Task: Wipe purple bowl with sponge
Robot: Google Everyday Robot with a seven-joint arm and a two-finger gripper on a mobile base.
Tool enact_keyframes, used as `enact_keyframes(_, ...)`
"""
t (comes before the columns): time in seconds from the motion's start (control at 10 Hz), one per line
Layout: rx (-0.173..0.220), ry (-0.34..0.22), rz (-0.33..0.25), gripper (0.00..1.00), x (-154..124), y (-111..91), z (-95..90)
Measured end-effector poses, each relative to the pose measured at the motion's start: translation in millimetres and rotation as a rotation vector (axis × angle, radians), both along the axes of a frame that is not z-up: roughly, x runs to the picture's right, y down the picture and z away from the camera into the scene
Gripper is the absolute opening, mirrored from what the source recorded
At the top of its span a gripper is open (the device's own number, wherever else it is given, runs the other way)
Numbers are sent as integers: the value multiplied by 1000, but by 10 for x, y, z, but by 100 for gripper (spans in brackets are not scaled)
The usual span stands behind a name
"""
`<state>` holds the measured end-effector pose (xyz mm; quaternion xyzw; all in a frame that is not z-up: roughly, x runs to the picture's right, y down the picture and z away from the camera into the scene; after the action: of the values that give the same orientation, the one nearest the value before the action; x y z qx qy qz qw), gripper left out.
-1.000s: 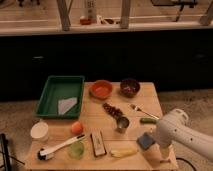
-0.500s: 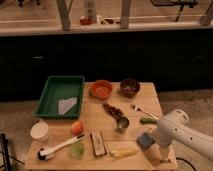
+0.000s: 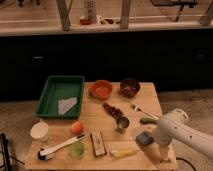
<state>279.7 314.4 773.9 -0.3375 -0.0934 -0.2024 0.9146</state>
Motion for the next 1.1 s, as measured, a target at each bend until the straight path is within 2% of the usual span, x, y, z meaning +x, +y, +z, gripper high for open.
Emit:
enact_keyframes(0.3,-12,-9,-8,80,-27,-38,-63)
enact_keyframes(0.9,-32,-34,-21,80,-139,-50,-57)
enact_keyframes(1.1,-36,-41,-28,70,-176,-53,-36)
